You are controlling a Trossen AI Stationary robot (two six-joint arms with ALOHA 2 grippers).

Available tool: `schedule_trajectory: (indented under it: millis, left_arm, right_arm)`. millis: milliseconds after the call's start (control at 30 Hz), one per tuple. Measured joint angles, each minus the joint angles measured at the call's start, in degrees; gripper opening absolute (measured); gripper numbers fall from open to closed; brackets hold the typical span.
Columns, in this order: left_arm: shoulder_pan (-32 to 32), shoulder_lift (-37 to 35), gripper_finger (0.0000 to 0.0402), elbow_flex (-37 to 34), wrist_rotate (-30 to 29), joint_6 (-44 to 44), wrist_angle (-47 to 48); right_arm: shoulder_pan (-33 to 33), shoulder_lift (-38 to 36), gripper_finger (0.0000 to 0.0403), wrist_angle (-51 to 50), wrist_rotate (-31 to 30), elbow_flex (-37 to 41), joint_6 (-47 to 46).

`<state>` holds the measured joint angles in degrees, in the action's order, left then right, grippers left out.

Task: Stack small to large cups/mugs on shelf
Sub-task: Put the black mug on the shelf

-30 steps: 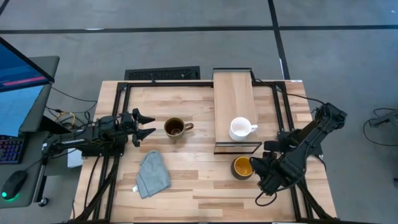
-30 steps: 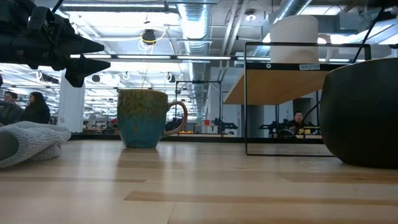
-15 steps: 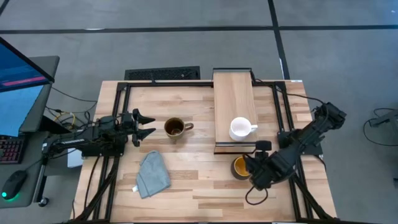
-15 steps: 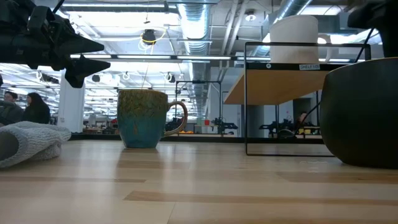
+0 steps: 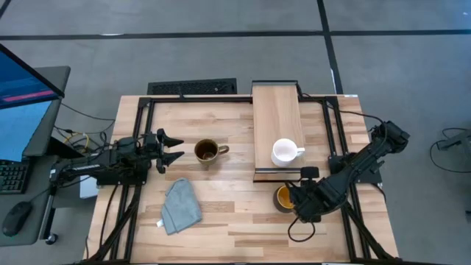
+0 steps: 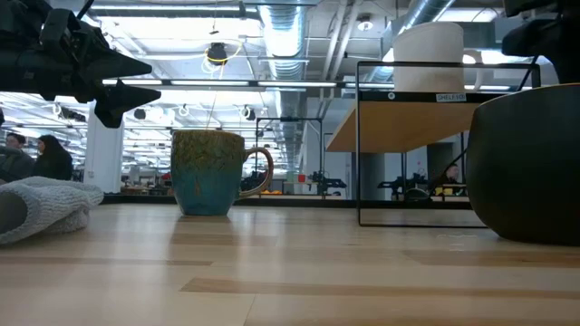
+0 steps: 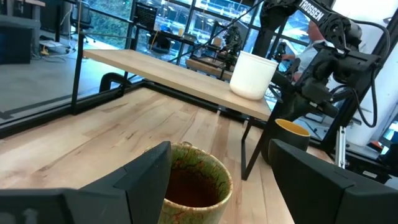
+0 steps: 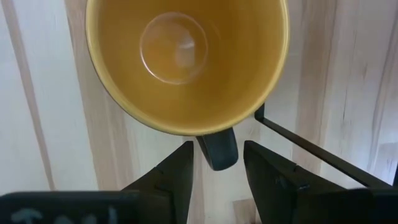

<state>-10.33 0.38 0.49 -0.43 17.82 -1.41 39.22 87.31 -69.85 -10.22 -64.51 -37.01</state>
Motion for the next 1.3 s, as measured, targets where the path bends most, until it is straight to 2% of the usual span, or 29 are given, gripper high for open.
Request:
schedule_trajectory:
  millis: [467, 667, 1300]
  left_arm:
    - [0.0, 0.0, 0.0261, 0.0, 0.0, 0.0, 0.0]
    - [0.0, 0.0, 0.0261, 0.0, 0.0, 0.0, 0.0]
    - [0.0, 0.0, 0.0261, 0.0, 0.0, 0.0, 0.0]
  right_arm:
    - [0.0, 0.2, 0.0162, 0.4, -0.1, 0.1, 0.0]
    - [-1.1, 0.2, 0.0162, 0.6, -0.1, 2.6, 0.0]
    - [-2.4, 0.0, 0.0162, 5.5, -0.9, 3.2, 2.6]
